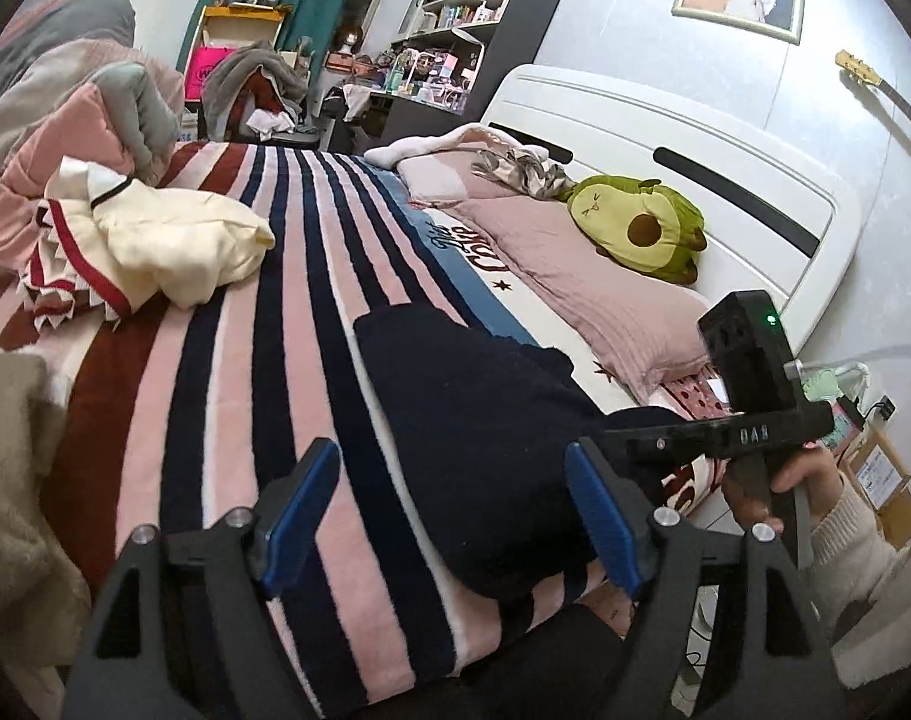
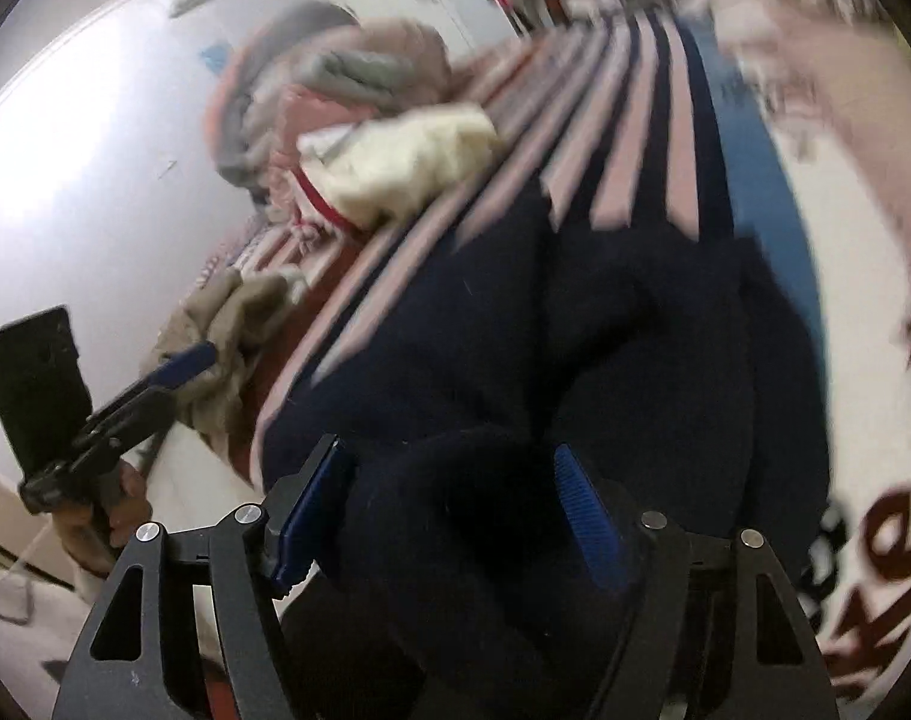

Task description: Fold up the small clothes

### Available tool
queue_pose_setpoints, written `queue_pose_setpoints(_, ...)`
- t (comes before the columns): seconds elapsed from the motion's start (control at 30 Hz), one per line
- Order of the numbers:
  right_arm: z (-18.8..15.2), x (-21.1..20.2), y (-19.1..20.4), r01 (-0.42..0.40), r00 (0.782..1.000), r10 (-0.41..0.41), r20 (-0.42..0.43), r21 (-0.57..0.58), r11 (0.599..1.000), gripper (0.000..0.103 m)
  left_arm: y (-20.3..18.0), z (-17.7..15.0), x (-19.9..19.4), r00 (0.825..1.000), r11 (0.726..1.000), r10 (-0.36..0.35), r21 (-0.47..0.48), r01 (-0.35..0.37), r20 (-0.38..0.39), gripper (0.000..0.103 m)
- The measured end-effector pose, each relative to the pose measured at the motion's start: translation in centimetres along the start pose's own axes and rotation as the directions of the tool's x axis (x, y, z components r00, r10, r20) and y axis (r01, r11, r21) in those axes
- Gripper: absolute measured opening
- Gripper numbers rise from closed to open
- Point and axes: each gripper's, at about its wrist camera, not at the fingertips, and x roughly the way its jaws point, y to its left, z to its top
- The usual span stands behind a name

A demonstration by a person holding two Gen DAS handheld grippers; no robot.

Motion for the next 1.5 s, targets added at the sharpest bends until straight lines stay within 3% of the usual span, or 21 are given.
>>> queue_pose_setpoints(0.07, -0.3, -0.1, -1.1, -0.07, 0.998, 0.07, -0.002, 0.064, 0.996, 0.042, 0.3, -0.4, 0.2, 1.0, 1.0, 0.002, -0.009, -0.002, -0.007, 0.074)
queue_pose_setpoints(0.1, -0.4, -0.6, -1.3, -0.069, 0.998, 0.068, 0.015, 0.064, 0.996, 0.021, 0.4, -0.4, 0.4, 1.0, 1.0, 0.002, -0.013, -0.002, -0.01, 0.074)
queue_pose_setpoints(0.13, -0.5, -1.0, -1.4, -0.07, 0.997, 0.069, 0.028, 0.062, 0.996, 0.01, 0.5, -0.4, 0.5, 1.0, 1.0, 0.002, -0.018, -0.003, -0.011, 0.074)
queue_pose_setpoints(0.23, -0.8, -2.9, -1.5, -0.032, 0.996, 0.027, 0.089, 0.052, 0.998, 0.008, 0.1, -0.2, 0.7, 1.0, 1.0, -0.005, -0.017, 0.005, -0.008, 0.074)
queue_pose_setpoints(0.4, -1.3, -8.2, -2.5, 0.078, 0.973, -0.091, 0.211, 0.068, 0.995, 0.008, -1.4, 0.4, 1.6, 0.999, 0.999, -0.035, -0.001, 0.035, -0.009, 0.074)
queue_pose_setpoints(0.63, -5.0, -9.8, -6.5, 0.194, 0.96, -0.218, 0.175, 0.142, 0.971, 0.008, -3.6, 1.1, 4.9, 0.991, 0.994, -0.112, -0.017, 0.111, -0.068, 0.074)
queue_pose_setpoints(0.7, -6.2, -9.2, -8.0, 0.156, 0.969, -0.187, 0.159, 0.188, 0.97, 0.008, -4.0, 1.1, 6.0, 0.985, 0.988, -0.149, -0.041, 0.146, -0.086, 0.074)
queue_pose_setpoints(0.77, -7.2, -7.4, -9.0, 0.067, 0.987, -0.1, 0.13, 0.233, 0.97, 0.008, -4.4, 1.4, 7.1, 0.982, 0.987, -0.158, -0.051, 0.153, -0.102, 0.074)
queue_pose_setpoints(0.93, -6.6, -4.6, -7.8, -0.026, 0.996, 0.011, 0.086, 0.176, 0.984, 0.01, -4.3, 1.8, 9.9, 0.971, 0.983, -0.174, -0.083, 0.162, -0.162, 0.074)
queue_pose_setpoints(1.13, -4.9, -5.6, -7.2, 0.02, 0.998, -0.027, 0.064, 0.111, 0.994, 0.031, -2.3, 2.5, 11.7, 0.95, 0.966, -0.241, -0.147, 0.215, -0.198, 0.076)
queue_pose_setpoints(1.23, -4.1, -5.7, -6.9, 0.036, 0.998, -0.04, 0.043, 0.079, 0.996, 0.032, -1.1, 3.2, 12.3, 0.946, 0.964, -0.243, -0.161, 0.212, -0.214, 0.076)
queue_pose_setpoints(1.37, -3.2, -6.5, -7.1, -0.011, 0.999, 0.007, 0.047, 0.076, 0.997, 0.033, -0.4, 3.1, 13.3, 0.93, 0.953, -0.279, -0.191, 0.237, -0.238, 0.076)
queue_pose_setpoints(1.43, -2.2, -7.0, -7.5, -0.041, 0.996, 0.034, 0.079, 0.095, 0.995, 0.044, -0.2, 2.9, 13.7, 0.925, 0.948, -0.291, -0.205, 0.244, -0.244, 0.076)
queue_pose_setpoints(1.5, -0.9, -7.0, -8.0, -0.062, 0.994, 0.052, 0.095, 0.097, 0.993, 0.046, 0.0, 2.7, 13.8, 0.921, 0.942, -0.307, -0.217, 0.257, -0.24, 0.076)
